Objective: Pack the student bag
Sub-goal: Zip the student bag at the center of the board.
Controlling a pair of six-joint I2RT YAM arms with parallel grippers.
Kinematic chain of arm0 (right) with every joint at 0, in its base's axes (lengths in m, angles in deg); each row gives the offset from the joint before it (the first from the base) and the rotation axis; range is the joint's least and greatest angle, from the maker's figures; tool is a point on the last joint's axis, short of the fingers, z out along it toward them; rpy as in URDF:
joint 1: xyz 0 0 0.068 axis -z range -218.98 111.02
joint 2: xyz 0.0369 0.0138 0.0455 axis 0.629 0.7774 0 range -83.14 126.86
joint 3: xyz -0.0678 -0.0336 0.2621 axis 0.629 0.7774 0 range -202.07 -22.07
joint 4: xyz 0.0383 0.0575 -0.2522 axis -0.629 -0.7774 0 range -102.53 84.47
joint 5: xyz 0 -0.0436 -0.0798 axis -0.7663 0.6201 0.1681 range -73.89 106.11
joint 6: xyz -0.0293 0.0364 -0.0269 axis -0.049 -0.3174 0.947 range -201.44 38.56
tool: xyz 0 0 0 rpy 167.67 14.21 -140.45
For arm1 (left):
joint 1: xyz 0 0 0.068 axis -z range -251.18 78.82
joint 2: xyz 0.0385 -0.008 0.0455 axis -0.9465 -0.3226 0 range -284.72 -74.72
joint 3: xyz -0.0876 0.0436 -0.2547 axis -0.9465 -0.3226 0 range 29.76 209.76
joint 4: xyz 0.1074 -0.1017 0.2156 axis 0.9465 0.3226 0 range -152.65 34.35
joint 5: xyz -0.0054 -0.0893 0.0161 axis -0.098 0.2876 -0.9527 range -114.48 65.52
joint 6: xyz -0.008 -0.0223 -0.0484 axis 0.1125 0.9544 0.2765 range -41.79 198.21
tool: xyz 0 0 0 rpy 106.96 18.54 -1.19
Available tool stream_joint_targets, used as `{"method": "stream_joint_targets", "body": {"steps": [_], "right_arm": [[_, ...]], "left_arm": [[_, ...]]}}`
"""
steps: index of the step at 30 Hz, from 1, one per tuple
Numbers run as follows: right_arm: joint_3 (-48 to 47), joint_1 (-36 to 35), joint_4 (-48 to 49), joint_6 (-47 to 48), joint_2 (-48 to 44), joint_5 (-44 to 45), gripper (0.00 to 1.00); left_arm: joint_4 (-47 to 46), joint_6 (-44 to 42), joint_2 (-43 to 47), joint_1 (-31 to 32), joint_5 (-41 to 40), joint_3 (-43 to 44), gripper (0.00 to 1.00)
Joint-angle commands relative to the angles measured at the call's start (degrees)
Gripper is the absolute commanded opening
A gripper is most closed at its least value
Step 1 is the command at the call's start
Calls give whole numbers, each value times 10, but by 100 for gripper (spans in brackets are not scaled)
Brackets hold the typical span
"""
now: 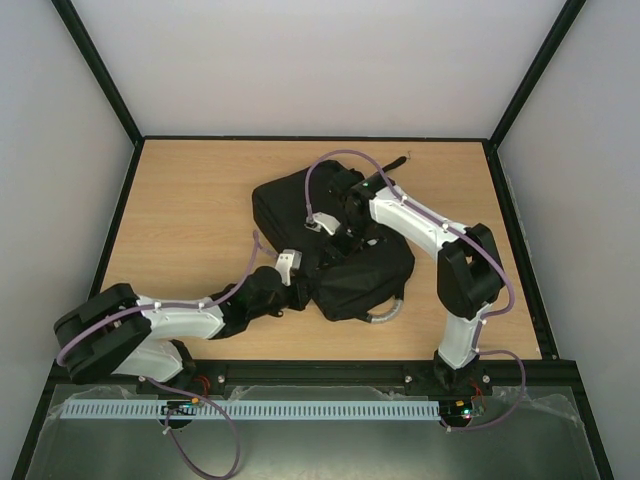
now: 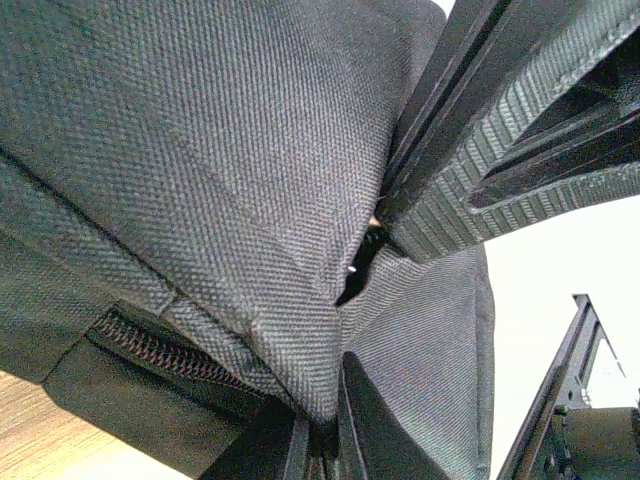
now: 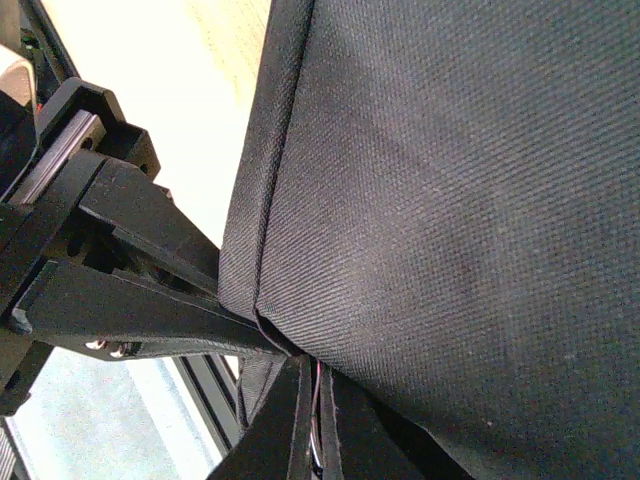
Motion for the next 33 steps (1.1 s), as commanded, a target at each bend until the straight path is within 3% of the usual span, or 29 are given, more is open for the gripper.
{"method": "stream_joint_targets", "body": {"steps": [1,17,22,33], "right_arm": [[-24,30,-27,0,8,71,1],[-7,82,-66,36,-24,80,1],[-7,88,-68,48,-23,126,1],[-5,194,-68,79,2,192,1]], "left_arm": [[2,3,34,4,-23,-30,2],[32,17,86,-9,-55,-74,2],[61,14,99,-12,-68,-70,2],[119,16,176,-53,-81,-103,2]]}}
